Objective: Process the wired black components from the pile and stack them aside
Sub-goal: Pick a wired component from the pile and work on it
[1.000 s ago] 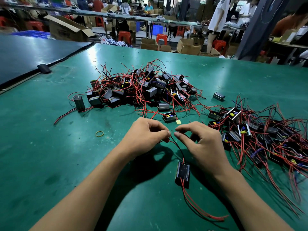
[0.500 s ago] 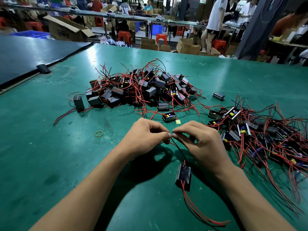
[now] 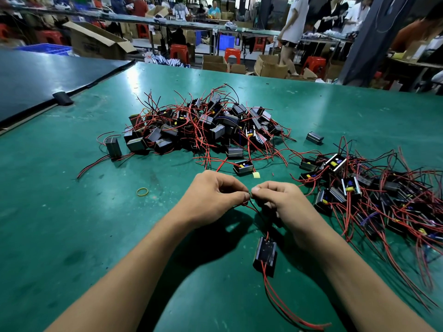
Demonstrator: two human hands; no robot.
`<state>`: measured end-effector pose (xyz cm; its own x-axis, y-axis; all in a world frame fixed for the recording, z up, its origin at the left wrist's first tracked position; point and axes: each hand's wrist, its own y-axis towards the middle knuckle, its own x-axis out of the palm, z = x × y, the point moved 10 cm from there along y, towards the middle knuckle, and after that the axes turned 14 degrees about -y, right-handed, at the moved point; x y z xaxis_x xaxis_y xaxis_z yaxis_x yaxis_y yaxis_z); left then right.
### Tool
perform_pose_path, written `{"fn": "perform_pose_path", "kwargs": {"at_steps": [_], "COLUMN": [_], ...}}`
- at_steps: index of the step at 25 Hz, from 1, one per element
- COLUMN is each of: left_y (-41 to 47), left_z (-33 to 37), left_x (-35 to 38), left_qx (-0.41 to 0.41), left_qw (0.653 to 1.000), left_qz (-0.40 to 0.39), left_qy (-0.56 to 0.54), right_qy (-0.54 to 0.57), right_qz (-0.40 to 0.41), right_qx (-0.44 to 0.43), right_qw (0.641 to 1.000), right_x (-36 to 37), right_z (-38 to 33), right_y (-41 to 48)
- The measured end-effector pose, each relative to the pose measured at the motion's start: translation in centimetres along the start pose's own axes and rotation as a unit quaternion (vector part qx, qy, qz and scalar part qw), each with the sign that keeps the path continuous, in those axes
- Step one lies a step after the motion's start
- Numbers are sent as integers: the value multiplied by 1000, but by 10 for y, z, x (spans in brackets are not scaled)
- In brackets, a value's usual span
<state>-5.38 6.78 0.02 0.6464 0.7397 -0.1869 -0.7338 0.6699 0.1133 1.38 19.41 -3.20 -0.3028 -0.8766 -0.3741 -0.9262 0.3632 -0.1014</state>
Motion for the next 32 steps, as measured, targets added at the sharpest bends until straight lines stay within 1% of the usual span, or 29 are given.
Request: {"fn": "perform_pose_path", "kwargs": {"at_steps": [1,2,4,6,8,10,15,17,18,19,21,22,24,26,28,29,31,32], "left_y": [0,1,1,1,1,1,1,1,1,2,2,3,3,4,6,6,5,4], "left_z": [-1,-3,-5,-6,-8,-9,-9,-9,-9,-9,-9,-9,-11,-16,-19,-20,-21,-21], "left_x": [-1,-2,-3,-4,-3,-4,-2,-2,-2,-2,-3,-3,-4,-12,-22,-25,-27,-26], "left_qx": [-3,-9,-18,-23,-27,-30,-29,-27,-26,-23,-17,-17,-24,-37,-44,-47,-53,-57], "left_qw": [1000,1000,1000,999,999,999,998,998,998,998,998,999,999,999,997,996,995,995], "left_qz": [2,2,-2,-6,-11,-13,-35,-35,-32,-28,-19,-16,-6,21,50,57,56,52], "left_qy": [-3,-10,-24,-29,-32,-33,-52,-54,-54,-54,-48,-45,-40,-17,25,44,67,69], "right_qy": [-47,-103,-187,-238,-264,-273,-287,-294,-285,-265,-198,-175,-176,-186,-168,-137,-34,-1], "right_qz": [26,66,142,169,169,169,171,162,155,145,118,108,104,132,189,213,244,263], "right_qx": [-41,-101,-229,-321,-356,-360,-360,-346,-329,-301,-228,-195,-158,-139,-112,-89,-40,-28], "right_qw": [998,987,945,901,880,876,871,876,887,905,946,959,966,964,961,963,968,965], "right_x": [-5,-11,-20,-19,-17,-18,-17,-16,-17,-16,-13,-10,-8,-17,-38,-50,-69,-76], "right_z": [-6,-17,-41,-54,-55,-53,-55,-55,-53,-49,-36,-29,-22,-20,-13,-6,8,11], "right_y": [-2,-5,-17,-27,-29,-28,-28,-27,-25,-22,-13,-10,-5,-3,-1,0,0,-2]}}
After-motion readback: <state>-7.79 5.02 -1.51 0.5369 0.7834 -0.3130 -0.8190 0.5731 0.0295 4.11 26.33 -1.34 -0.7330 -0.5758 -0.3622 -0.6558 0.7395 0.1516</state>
